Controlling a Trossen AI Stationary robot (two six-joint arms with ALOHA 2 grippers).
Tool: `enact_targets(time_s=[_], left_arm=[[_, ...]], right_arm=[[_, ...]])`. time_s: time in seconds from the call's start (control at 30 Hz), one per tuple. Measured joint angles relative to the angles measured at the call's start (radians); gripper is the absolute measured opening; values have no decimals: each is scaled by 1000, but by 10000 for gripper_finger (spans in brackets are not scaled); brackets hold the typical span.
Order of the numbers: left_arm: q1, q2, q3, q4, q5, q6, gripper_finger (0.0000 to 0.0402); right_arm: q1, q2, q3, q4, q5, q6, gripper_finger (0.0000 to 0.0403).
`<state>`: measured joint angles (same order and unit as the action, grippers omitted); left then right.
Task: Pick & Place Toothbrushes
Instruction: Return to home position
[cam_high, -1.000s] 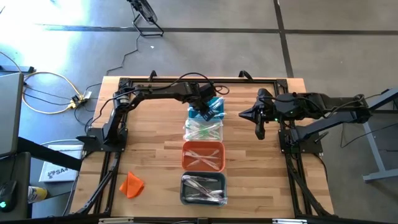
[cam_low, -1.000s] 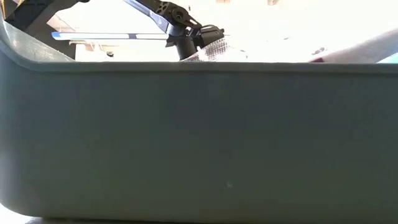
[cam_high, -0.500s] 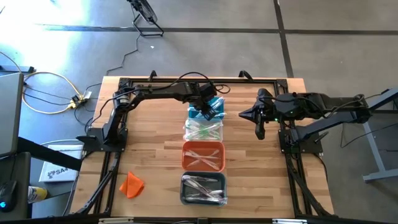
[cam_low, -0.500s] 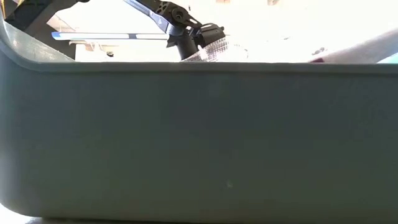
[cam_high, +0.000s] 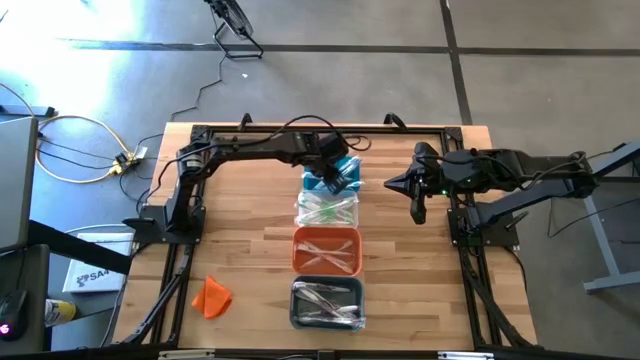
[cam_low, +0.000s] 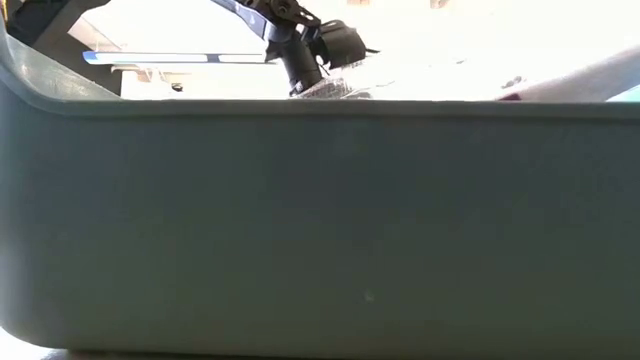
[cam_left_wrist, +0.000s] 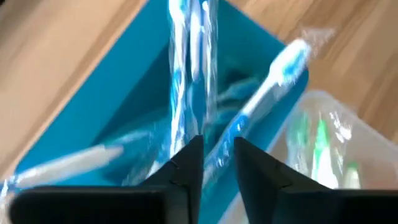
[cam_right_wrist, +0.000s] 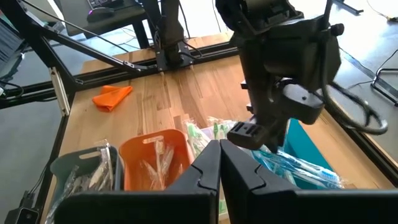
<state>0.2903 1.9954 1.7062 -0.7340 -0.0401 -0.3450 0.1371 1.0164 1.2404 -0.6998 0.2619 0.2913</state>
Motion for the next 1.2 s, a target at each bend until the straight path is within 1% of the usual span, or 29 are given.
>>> enact_targets(time_s=[0.17,0.37,0.6,0.8,1.0,1.2], left_arm=[[-12,-28,-1,-10,-1,1,43],[-31,-51,3,9,-5,18,16],[-44,-83,0,-17,-20,27,10],[-69,-140,2,-19,-70,56,9],[-76,-193,2,-44,-83,148,9],[-75,-203,1,-77,-86,158,9]], right_arm=[[0,0,0,0,0,0,2],[0,0,0,2,0,0,2],[0,-1,0,1,-7,0,2],[0,-3,0,-2,-7,-2,2],[0,-3,0,-7,-7,-8,3],[0,-60,0,-38,9,0,3]])
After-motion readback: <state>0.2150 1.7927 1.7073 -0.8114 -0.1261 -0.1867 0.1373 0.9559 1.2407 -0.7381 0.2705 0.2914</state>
